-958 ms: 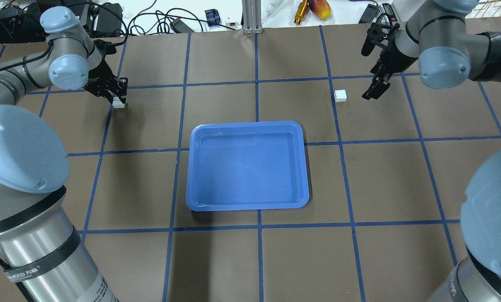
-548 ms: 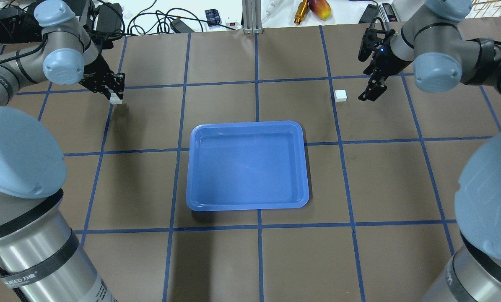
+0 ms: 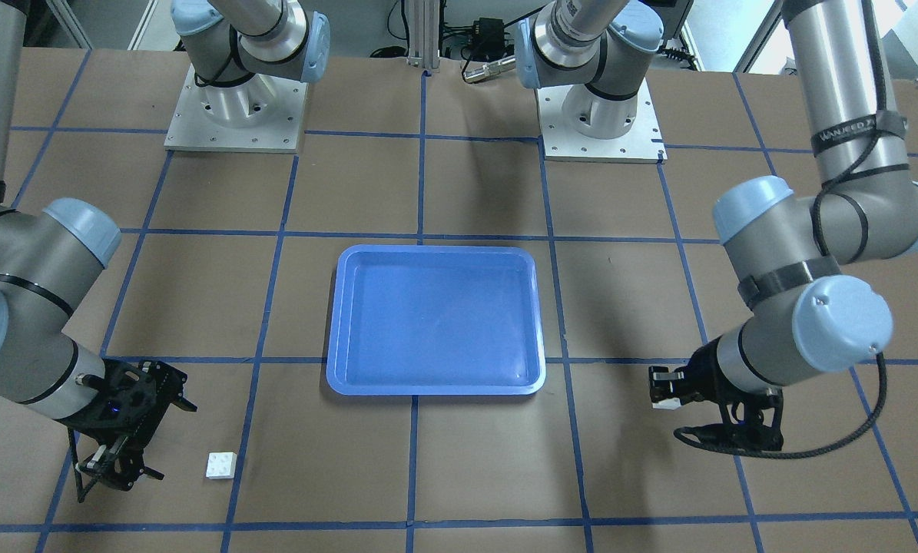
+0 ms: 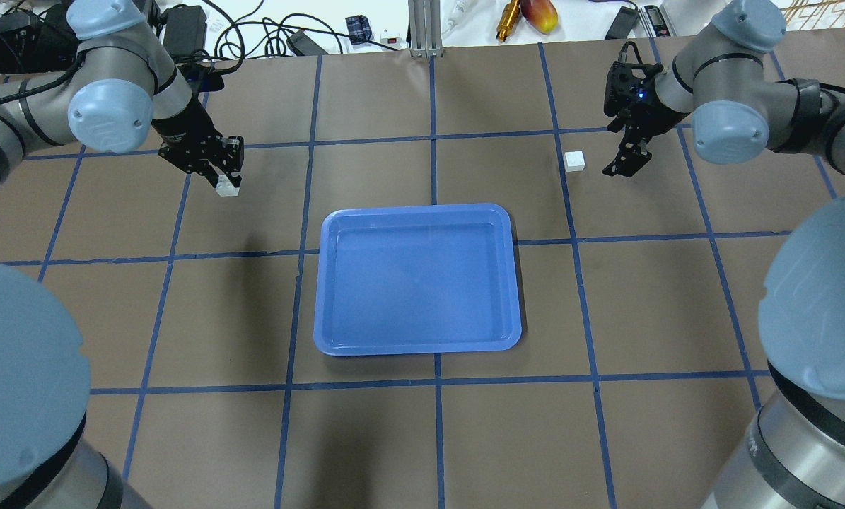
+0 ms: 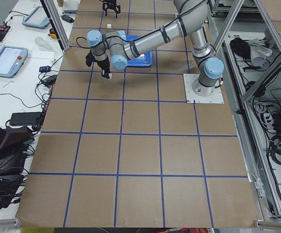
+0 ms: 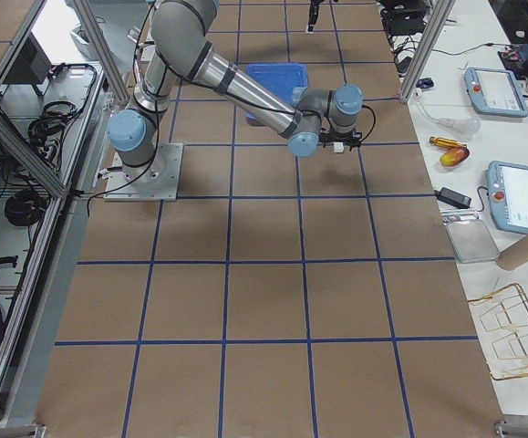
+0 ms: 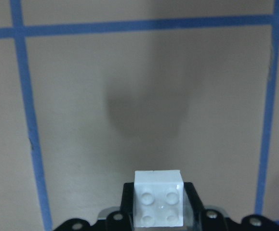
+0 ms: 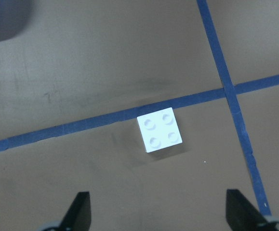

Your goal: Assemble white blocks and place on blue tray

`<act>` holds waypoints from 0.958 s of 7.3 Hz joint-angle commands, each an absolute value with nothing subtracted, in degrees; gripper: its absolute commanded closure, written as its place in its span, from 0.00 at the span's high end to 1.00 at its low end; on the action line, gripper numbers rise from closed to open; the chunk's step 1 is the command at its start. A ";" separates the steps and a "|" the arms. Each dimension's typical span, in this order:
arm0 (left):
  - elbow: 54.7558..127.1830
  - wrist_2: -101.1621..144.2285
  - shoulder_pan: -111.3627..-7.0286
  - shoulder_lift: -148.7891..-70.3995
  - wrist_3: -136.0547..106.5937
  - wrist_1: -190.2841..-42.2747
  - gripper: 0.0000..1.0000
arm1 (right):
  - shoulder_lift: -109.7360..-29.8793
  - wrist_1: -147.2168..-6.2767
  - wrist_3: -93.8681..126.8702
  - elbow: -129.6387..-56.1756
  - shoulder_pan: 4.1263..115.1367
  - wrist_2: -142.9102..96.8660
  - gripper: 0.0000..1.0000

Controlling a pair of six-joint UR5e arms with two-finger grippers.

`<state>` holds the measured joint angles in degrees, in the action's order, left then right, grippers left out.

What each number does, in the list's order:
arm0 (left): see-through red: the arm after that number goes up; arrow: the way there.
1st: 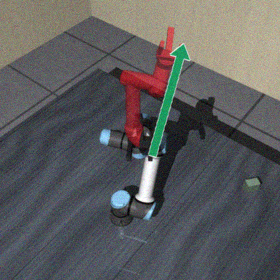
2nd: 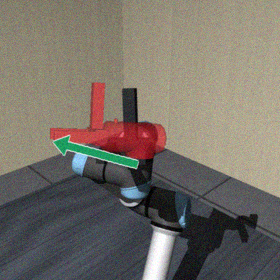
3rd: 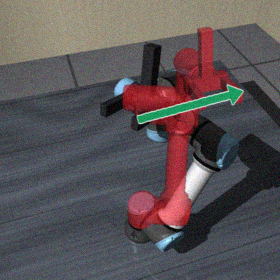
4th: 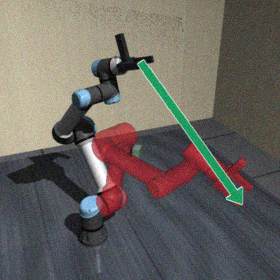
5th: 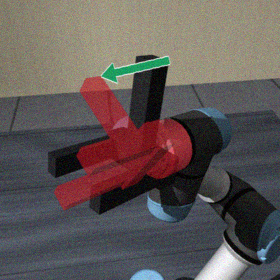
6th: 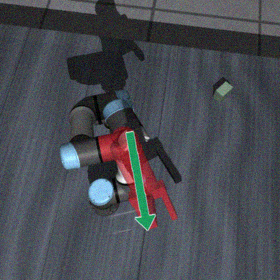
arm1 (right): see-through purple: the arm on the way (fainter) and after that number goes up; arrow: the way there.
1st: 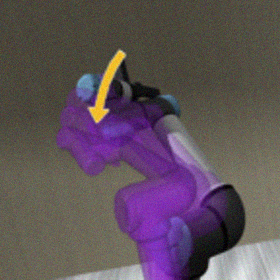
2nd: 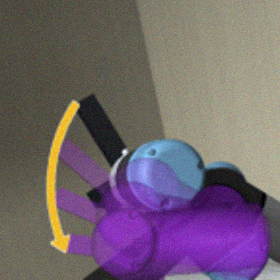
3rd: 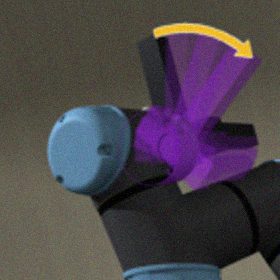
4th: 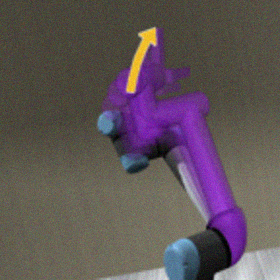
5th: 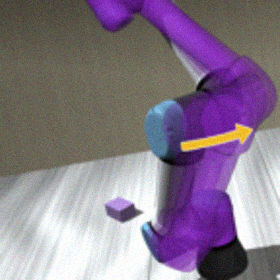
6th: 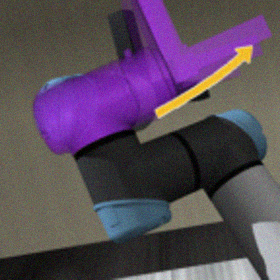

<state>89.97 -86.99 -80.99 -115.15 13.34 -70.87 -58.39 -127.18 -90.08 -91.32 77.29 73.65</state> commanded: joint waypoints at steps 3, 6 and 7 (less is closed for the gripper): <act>95.71 -86.75 -99.45 -108.28 -8.81 -69.79 0.32 | -53.97 -126.04 -97.30 -86.84 77.34 73.21 1.00; 101.66 -86.75 -106.96 -110.65 -21.06 -56.64 0.31 | -54.05 -121.85 -95.01 -86.84 77.43 71.19 1.00; 104.47 -87.18 -107.22 -111.09 -21.70 -53.82 0.31 | -54.05 -120.51 -95.10 -86.57 77.43 71.10 1.00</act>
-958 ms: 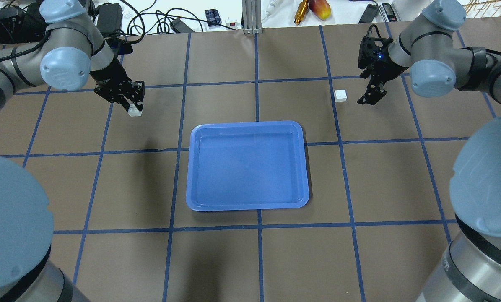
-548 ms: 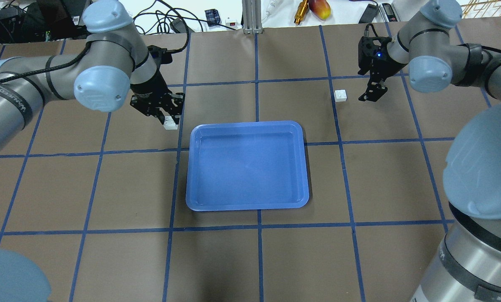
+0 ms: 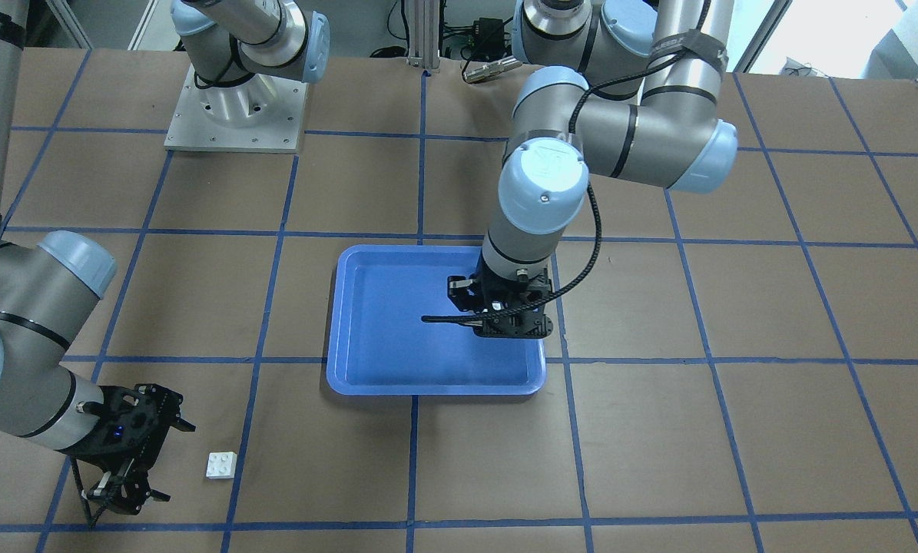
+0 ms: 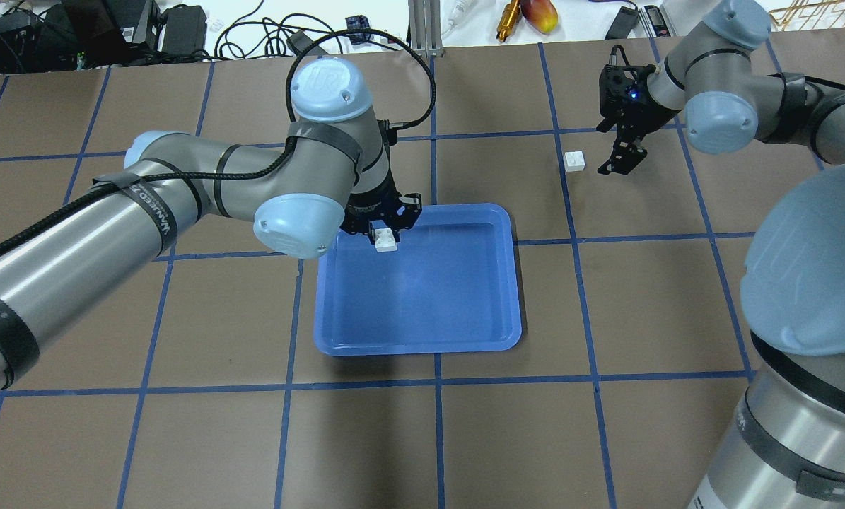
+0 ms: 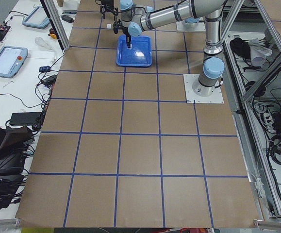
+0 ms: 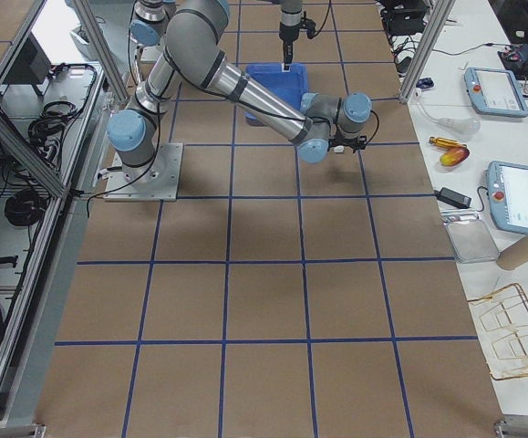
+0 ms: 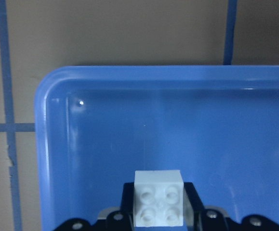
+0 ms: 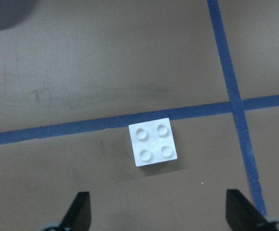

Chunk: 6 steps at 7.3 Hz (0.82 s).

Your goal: Assemble white blocks and place on blue tray

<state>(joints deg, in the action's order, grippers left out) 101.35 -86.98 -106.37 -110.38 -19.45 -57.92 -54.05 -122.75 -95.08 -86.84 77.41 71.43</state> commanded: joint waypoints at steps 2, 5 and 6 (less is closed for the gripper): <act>106.52 -87.10 -107.23 -112.14 -21.79 -50.37 0.31 | -54.14 -120.50 -94.40 -86.31 77.43 71.28 1.00; 106.52 -87.10 -108.19 -114.08 -25.84 -50.36 0.31 | -53.97 -120.93 -94.66 -86.66 77.70 71.29 1.00; 106.52 -87.19 -108.45 -114.43 -26.01 -50.36 0.31 | -53.96 -121.02 -94.66 -86.57 77.70 71.19 1.00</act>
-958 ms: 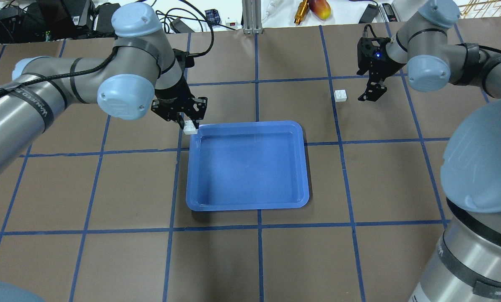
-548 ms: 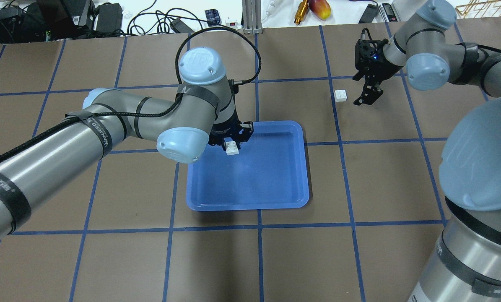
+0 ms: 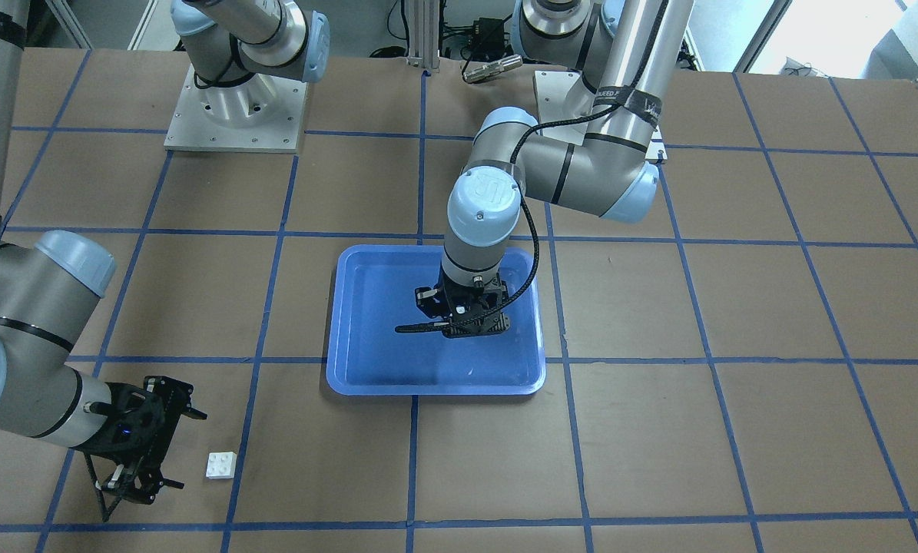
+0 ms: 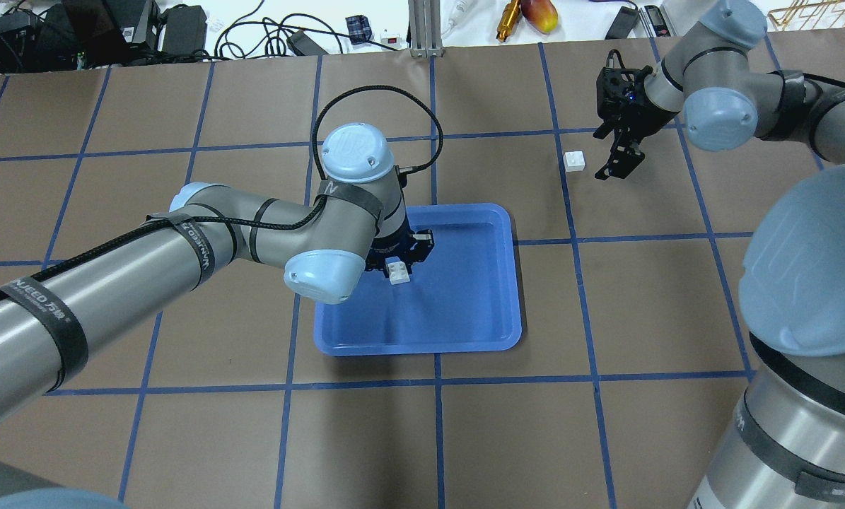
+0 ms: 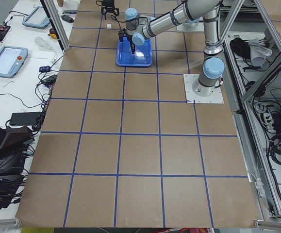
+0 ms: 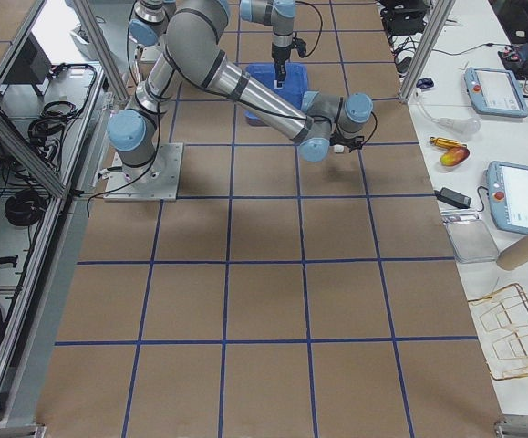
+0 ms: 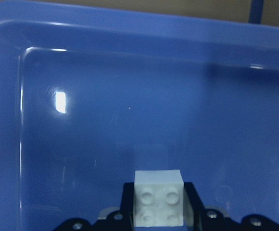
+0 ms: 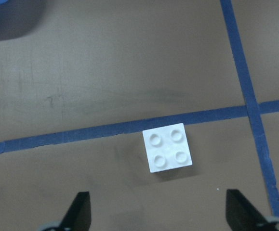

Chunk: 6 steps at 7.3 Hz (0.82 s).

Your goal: Assemble white blocks and place on blue tray

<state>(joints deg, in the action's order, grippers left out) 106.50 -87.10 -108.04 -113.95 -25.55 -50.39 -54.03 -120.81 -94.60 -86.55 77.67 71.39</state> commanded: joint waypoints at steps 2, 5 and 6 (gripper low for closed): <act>106.44 -87.27 -109.77 -114.52 -25.49 -50.36 0.31 | -52.83 -120.94 -96.58 -86.22 77.87 71.19 1.00; 106.61 -87.36 -109.95 -114.87 -25.40 -50.45 0.90 | -52.03 -121.03 -99.67 -85.52 77.87 71.19 1.00; 106.61 -87.45 -109.95 -114.87 -25.49 -50.45 0.92 | -51.34 -121.03 -99.67 -85.43 77.96 71.02 1.00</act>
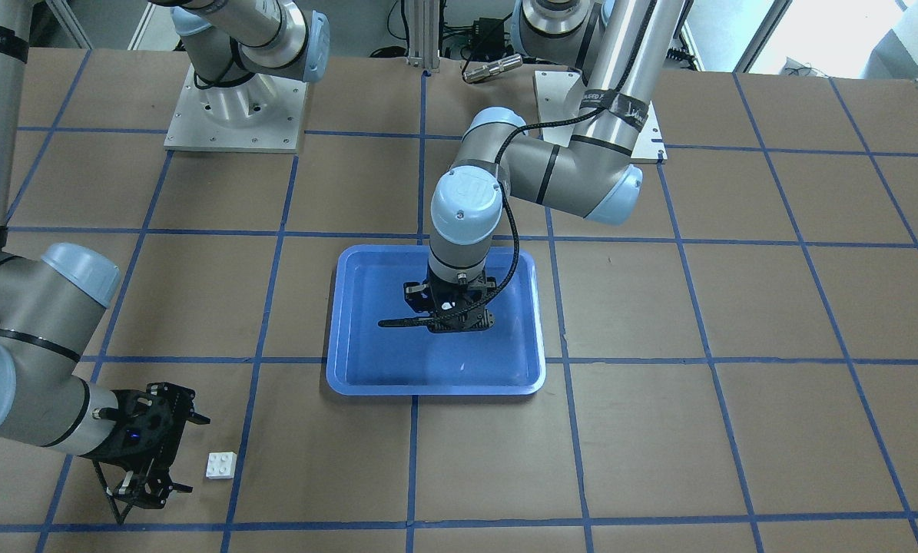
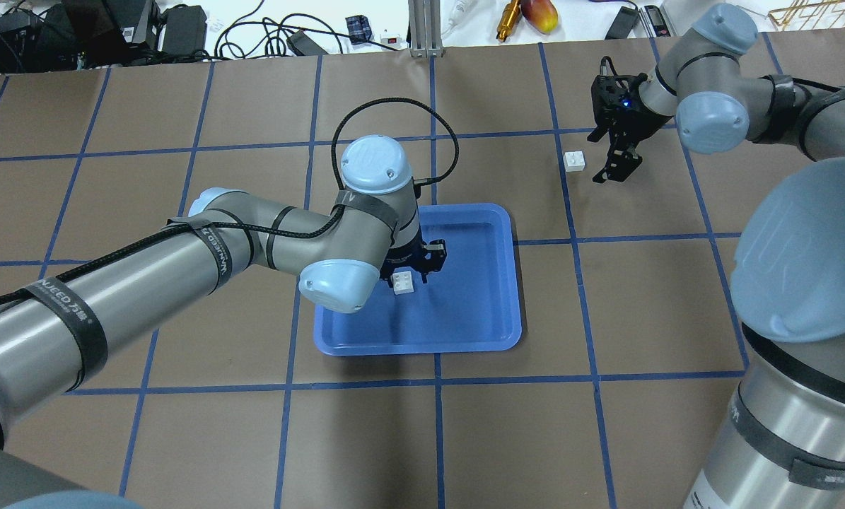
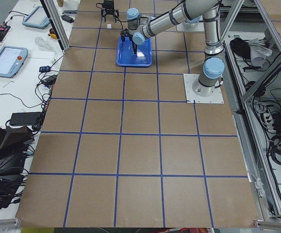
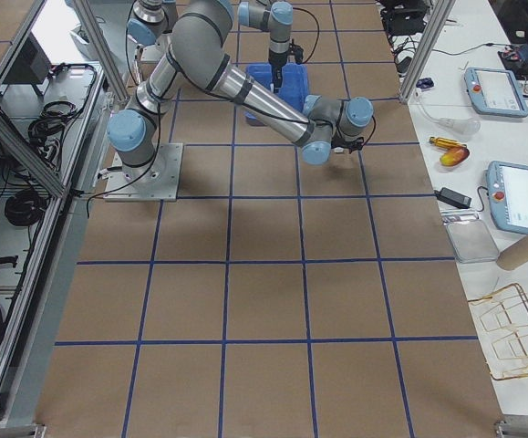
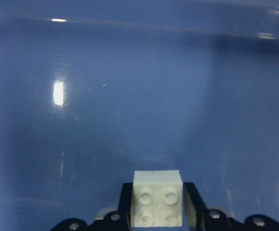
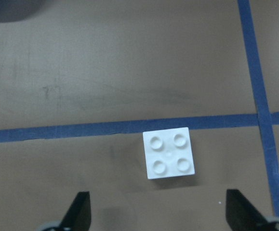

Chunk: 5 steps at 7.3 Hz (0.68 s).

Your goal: Assemble white blocks and place on blue tray

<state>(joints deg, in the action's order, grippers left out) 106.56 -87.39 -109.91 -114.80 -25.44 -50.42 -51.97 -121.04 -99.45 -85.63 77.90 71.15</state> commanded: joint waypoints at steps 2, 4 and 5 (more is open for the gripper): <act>106.44 -87.36 -109.95 -114.79 -25.49 -50.27 0.92 | -51.06 -120.85 -99.05 -85.52 78.13 69.10 1.00; 105.39 -87.71 -107.69 -113.13 -21.05 -50.45 0.95 | -51.06 -120.85 -99.14 -85.52 78.13 68.73 1.00; 105.21 -87.37 -103.66 -112.16 -18.83 -52.45 0.96 | -50.98 -120.94 -99.40 -85.52 78.13 68.73 0.97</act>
<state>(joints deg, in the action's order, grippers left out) 105.62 -87.51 -107.34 -113.32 -21.78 -50.89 -51.05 -120.87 -99.16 -85.49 78.12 68.87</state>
